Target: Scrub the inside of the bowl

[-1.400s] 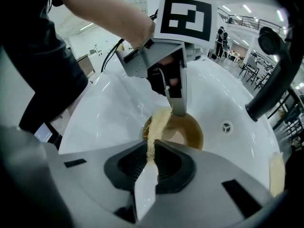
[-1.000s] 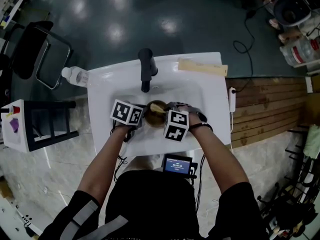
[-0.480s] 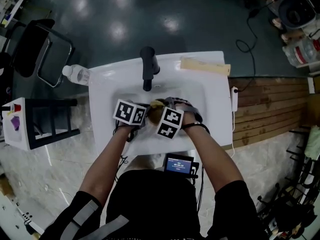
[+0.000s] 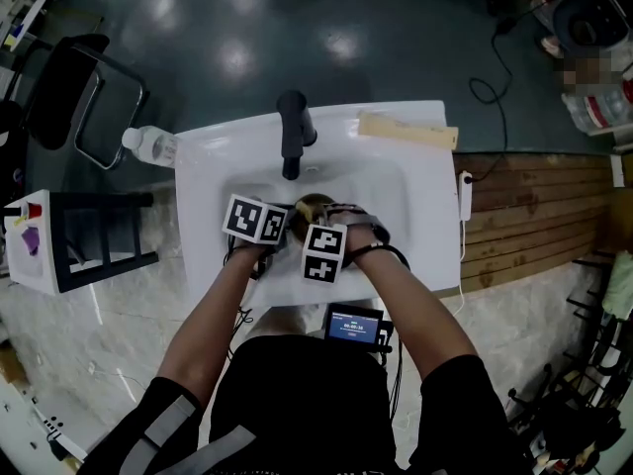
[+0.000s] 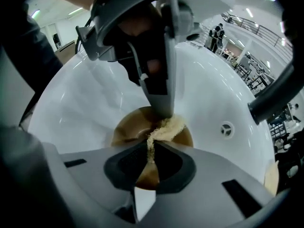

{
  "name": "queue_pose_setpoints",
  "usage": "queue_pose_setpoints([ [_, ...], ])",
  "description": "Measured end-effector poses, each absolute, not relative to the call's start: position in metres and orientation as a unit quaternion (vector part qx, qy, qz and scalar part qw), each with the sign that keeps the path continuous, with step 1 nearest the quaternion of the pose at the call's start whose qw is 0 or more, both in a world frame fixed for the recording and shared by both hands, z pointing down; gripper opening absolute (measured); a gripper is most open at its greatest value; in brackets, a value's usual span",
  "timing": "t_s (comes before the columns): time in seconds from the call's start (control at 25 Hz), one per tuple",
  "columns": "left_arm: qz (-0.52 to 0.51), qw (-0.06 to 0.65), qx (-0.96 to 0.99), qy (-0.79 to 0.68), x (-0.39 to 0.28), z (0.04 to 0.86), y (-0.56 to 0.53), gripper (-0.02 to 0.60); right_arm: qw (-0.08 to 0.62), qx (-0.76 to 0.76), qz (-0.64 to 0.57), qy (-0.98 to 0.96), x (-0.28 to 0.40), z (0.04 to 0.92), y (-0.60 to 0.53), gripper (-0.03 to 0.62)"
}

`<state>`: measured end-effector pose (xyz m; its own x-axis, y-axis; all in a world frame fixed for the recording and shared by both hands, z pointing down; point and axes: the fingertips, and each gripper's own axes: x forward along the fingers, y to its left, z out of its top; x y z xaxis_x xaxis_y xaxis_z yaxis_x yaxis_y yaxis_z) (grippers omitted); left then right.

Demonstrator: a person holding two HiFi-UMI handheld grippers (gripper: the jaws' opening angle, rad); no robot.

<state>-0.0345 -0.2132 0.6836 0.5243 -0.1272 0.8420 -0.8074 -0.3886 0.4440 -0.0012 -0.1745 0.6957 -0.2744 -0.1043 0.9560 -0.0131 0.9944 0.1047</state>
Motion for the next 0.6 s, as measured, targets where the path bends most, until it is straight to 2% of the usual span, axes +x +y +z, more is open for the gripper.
queue_pose_setpoints([
  [0.28,0.375,0.447,0.746,-0.322,-0.034,0.684,-0.219,0.008,0.588,-0.026,-0.04,-0.807,-0.002,0.692,-0.152,0.043],
  [0.6,0.384,0.431,0.752,-0.318,-0.042,0.684,-0.221,0.009,0.539,-0.01,0.036,-0.842,0.007,0.668,-0.147,0.043],
])
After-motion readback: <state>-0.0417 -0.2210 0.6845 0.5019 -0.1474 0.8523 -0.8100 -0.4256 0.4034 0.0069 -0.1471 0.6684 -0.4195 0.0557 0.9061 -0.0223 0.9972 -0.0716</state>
